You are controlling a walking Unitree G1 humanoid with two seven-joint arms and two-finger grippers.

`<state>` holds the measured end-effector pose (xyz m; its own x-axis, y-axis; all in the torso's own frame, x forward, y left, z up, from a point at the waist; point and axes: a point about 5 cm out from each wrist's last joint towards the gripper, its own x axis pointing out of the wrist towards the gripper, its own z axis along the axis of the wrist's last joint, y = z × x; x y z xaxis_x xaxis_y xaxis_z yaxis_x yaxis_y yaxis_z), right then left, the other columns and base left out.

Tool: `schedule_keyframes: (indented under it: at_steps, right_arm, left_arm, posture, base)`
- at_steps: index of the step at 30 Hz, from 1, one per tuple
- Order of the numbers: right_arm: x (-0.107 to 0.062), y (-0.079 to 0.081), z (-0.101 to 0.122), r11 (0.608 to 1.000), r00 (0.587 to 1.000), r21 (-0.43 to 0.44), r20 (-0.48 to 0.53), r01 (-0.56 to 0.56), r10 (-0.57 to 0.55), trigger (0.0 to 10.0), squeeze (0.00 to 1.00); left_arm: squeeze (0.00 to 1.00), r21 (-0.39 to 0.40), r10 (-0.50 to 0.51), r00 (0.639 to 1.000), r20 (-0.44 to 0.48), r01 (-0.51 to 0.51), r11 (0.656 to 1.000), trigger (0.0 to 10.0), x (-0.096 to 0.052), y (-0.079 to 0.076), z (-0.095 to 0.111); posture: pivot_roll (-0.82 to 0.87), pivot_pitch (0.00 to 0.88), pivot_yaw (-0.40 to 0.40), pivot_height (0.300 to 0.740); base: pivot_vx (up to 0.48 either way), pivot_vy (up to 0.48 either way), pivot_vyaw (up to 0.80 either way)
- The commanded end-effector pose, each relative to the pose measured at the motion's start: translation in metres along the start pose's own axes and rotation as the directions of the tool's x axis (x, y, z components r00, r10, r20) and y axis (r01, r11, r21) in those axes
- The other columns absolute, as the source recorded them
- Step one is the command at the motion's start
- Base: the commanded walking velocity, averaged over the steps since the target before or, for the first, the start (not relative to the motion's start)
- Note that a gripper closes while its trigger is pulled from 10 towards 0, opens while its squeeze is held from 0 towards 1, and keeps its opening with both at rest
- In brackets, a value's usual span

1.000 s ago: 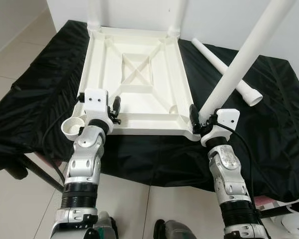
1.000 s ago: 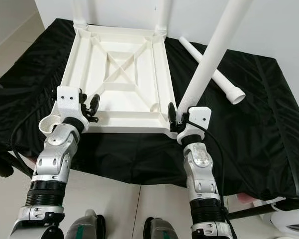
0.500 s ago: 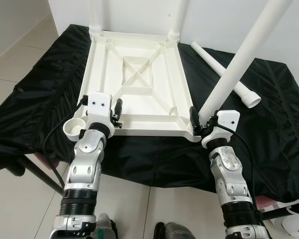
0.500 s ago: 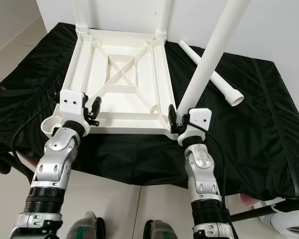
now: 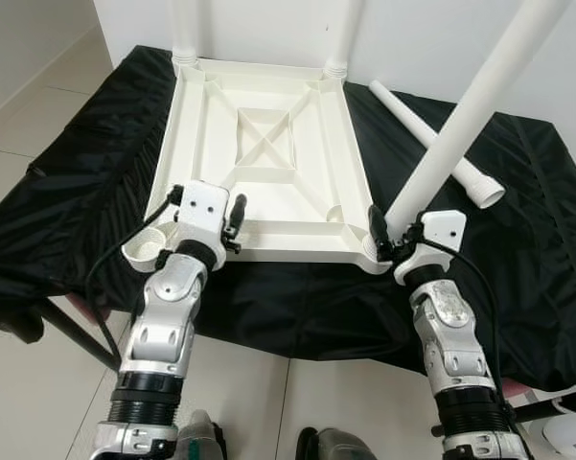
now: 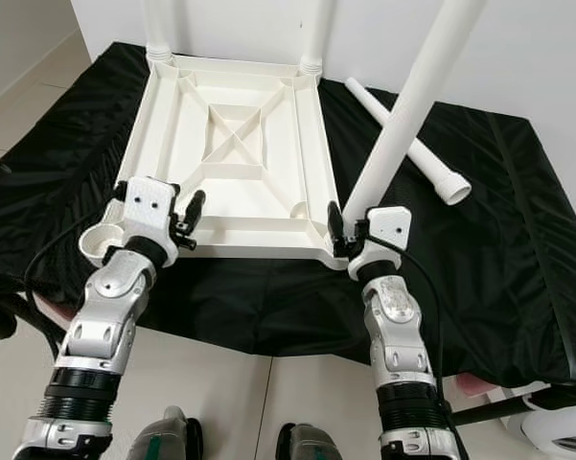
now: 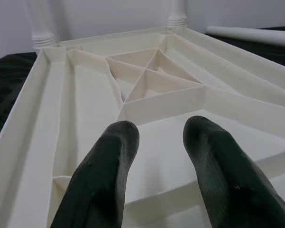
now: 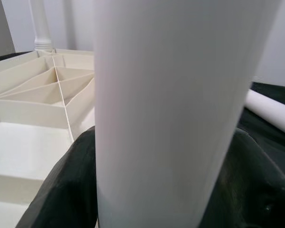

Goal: Building children table

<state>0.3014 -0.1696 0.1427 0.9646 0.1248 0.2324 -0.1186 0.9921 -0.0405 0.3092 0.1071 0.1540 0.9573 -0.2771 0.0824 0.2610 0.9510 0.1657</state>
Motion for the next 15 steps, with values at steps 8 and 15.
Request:
schedule_keyframes:
  at_steps: [8, 15]
  right_arm:
    - [0.000, -0.006, 0.001, 1.000, 1.000, 0.001, 0.008, 0.028, -0.028, 10.0, 0.00]
    - [0.000, -0.008, 0.002, 0.999, 0.999, -0.001, 0.012, 0.034, -0.034, 10.0, 0.00]
  left_arm:
    - [0.00, 0.127, -0.091, 0.996, -0.005, 0.091, 0.988, 10.0, -0.008, -0.014, -0.008]
    - [0.00, 0.159, -0.127, 0.990, -0.066, 0.136, 0.978, 10.0, -0.018, -0.018, -0.022]
  posture:
    - [0.03, 0.058, -0.046, 0.740]
    - [0.02, 0.063, -0.045, 0.740]
  base:
    - [0.000, 0.000, 0.00]
    - [0.000, 0.000, 0.00]
